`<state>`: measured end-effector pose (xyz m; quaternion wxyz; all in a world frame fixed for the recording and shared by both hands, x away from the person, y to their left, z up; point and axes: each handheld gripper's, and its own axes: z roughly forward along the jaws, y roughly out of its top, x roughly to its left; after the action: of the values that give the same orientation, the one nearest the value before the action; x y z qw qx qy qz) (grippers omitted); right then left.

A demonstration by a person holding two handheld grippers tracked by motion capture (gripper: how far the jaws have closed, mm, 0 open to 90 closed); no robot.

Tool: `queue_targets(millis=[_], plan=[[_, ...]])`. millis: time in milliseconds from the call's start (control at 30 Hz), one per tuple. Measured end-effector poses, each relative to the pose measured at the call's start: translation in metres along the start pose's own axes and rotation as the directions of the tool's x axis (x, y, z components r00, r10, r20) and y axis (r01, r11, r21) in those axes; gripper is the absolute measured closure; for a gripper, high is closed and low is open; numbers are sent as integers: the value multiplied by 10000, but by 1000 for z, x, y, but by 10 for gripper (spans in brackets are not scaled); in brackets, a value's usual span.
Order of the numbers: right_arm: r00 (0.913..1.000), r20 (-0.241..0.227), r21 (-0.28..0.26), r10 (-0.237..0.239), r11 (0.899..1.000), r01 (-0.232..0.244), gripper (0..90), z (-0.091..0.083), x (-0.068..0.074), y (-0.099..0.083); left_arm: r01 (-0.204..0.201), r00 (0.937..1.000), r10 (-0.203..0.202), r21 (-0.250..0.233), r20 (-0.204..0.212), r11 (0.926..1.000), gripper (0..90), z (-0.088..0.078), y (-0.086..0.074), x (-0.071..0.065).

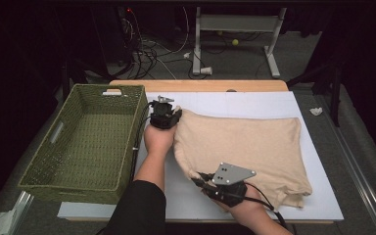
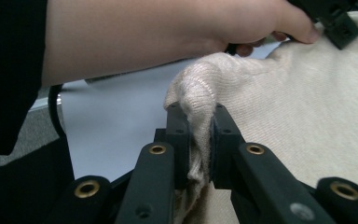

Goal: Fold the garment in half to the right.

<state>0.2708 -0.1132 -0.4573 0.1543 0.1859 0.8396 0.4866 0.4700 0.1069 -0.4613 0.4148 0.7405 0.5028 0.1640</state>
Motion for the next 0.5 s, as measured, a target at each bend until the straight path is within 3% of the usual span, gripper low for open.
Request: queue_targets(millis=[133, 333, 500], plan=[[9999, -88, -136, -104, 9999, 103, 821, 4, 4, 9, -231, 9992, 227, -125, -344, 9997, 771, -15, 13, 1], [9977, -647, -766, -175, 9970, 125, 822, 21, 14, 29, 108, 9909, -66, 302, -1341, 9995, 771, -35, 26, 11], [9957, -699, -953, -605, 9940, 537, 821, 28, 24, 37, -18, 9900, 62, 312, -1411, 9995, 770, -47, 30, 13]])
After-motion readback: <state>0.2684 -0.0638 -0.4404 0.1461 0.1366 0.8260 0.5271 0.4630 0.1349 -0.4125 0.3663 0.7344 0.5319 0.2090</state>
